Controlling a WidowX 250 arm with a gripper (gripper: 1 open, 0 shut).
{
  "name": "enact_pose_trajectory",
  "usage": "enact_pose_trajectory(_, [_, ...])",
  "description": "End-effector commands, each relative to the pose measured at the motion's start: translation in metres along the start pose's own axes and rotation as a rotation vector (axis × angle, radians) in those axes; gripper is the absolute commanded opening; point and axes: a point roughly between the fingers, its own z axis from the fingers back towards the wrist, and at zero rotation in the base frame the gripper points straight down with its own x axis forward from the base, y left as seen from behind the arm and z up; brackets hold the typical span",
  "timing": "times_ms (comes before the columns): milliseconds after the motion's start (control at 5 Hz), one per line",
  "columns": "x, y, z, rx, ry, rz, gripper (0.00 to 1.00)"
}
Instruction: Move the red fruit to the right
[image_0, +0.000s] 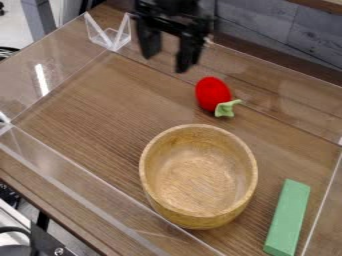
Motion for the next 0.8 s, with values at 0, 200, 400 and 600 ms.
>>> enact_pose_trajectory(0, [-0.004, 0.036, 0.024, 0.032, -0.112, 0.042, 1.0])
enact_pose_trajectory(200, [-0.011, 0.072, 0.021, 0.031, -0.136, 0.131, 1.0])
enact_pose_trajectory(400, [-0.004, 0.089, 0.011, 0.023, -0.137, 0.138, 1.0])
enact_pose_trajectory(600, [0.006, 0.095, 0.004, 0.026, -0.136, 0.117, 1.0])
